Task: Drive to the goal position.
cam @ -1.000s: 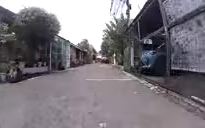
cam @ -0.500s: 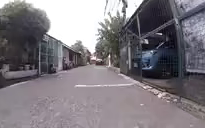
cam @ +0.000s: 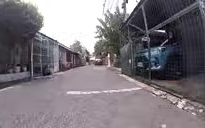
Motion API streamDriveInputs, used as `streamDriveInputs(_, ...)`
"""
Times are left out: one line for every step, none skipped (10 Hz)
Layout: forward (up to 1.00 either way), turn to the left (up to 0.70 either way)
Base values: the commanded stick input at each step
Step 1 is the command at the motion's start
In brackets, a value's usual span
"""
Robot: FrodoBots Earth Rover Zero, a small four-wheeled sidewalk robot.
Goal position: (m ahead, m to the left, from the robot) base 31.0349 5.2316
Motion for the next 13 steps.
streamDriveInputs(1.00, 0.00)
streamDriveInputs(1.00, 0.00)
streamDriveInputs(1.00, 0.00)
streamDriveInputs(1.00, 0.00)
streamDriveInputs(1.00, 0.00)
streamDriveInputs(1.00, 0.00)
streamDriveInputs(1.00, 0.00)
streamDriveInputs(1.00, 0.00)
streamDriveInputs(1.00, 0.00)
streamDriveInputs(1.00, 0.00)
streamDriveInputs(1.00, 0.00)
streamDriveInputs(1.00, 0.00)
streamDriveInputs(1.00, 0.00)
